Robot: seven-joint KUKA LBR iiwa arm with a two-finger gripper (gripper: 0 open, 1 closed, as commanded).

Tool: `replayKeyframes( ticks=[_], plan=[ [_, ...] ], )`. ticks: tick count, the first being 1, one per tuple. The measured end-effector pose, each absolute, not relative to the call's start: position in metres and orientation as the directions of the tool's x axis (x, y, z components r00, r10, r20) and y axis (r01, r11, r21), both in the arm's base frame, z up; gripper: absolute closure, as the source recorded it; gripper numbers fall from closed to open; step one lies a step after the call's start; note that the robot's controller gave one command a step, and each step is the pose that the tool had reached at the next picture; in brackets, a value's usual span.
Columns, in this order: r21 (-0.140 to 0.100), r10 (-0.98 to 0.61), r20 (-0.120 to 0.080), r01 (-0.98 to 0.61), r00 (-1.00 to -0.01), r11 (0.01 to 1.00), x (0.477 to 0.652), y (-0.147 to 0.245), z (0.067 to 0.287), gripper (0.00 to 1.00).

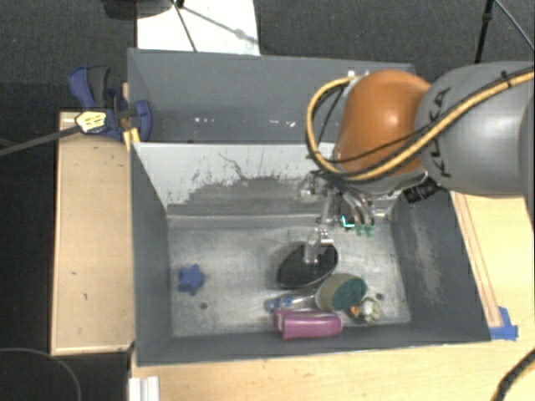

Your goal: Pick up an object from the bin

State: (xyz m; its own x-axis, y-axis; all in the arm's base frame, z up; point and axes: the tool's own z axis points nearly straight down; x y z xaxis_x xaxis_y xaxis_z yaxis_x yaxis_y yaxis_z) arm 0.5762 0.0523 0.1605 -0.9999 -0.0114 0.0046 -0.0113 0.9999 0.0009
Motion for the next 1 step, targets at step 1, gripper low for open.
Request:
replayKeyframes(
  ticks=[1],
  plan=[
    [-0.002,-0.13,-0.016,-0.13,-0.991,0.991,0.5585,0.0085,0.0773,0.0]
  ],
)
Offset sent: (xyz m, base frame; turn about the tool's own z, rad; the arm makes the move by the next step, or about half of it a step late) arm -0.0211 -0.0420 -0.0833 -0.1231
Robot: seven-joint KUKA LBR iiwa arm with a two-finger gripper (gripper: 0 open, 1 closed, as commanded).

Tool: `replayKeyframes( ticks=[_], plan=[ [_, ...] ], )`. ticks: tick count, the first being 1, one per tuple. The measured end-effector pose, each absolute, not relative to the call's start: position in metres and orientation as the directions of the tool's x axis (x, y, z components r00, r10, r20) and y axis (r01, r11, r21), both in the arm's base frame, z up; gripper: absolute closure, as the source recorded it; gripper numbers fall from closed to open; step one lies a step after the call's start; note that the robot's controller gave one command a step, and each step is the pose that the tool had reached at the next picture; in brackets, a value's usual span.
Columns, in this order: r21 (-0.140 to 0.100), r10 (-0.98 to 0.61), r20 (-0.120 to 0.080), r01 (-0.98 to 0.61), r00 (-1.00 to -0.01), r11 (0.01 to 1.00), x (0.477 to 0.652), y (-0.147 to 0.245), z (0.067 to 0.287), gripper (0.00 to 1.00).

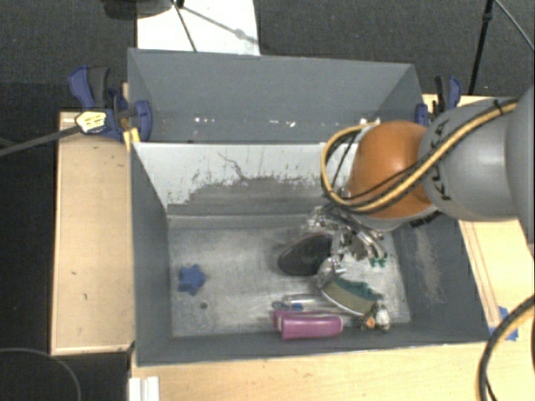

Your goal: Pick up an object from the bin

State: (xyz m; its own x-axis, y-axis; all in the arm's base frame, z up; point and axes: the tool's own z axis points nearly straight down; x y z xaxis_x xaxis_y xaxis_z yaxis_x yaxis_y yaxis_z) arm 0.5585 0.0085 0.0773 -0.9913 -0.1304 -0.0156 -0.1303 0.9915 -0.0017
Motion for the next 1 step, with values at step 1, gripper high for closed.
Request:
replayKeyframes(
  ticks=[1],
  plan=[
    [0.0,-0.13,-0.011,-0.13,-0.991,0.992,0.5582,0.0105,0.0801,1.0]
  ],
)
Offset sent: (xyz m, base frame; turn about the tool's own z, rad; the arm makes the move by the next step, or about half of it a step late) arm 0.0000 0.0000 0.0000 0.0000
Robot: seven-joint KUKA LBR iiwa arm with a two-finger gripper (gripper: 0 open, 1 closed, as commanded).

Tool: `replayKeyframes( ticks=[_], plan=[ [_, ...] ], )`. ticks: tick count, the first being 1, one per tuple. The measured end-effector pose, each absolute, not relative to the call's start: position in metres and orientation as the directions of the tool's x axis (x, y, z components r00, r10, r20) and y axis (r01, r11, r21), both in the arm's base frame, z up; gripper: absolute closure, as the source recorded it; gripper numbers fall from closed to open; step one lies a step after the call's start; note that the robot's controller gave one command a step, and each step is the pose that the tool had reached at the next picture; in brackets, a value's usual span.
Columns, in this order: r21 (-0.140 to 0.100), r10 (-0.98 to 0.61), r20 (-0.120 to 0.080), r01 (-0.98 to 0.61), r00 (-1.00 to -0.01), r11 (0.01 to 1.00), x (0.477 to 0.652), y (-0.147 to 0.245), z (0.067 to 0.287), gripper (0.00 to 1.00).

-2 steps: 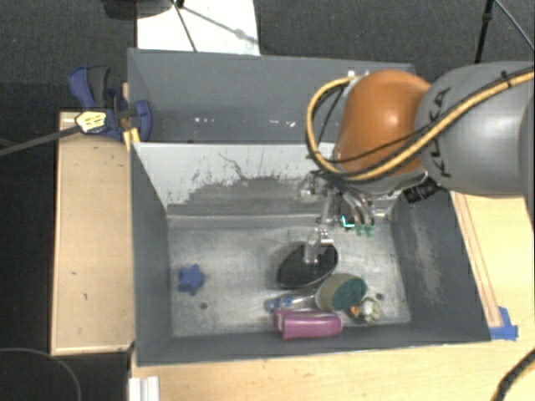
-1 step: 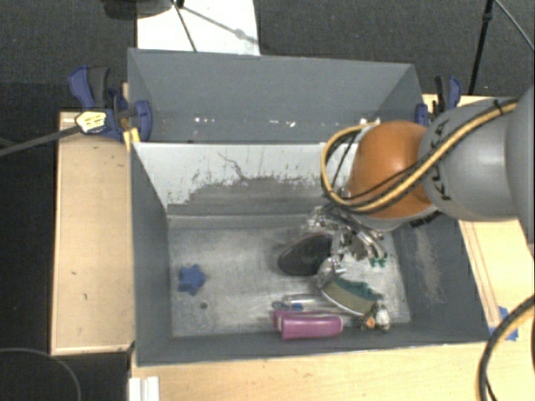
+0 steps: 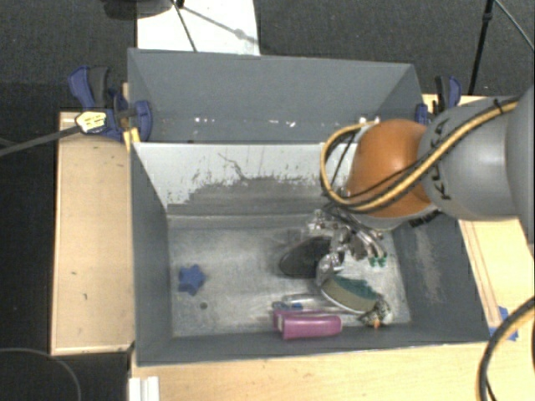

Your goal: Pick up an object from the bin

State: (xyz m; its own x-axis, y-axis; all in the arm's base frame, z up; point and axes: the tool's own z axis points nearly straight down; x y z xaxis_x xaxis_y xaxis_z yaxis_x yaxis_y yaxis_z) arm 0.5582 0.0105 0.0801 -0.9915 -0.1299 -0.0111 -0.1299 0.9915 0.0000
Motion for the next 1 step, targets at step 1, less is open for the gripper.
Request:
replayKeyframes(
  ticks=[1],
  plan=[
    [-0.002,-0.17,-0.01,-0.17,-0.985,0.985,0.5555,0.0071,0.2335,1.0]
  ],
)
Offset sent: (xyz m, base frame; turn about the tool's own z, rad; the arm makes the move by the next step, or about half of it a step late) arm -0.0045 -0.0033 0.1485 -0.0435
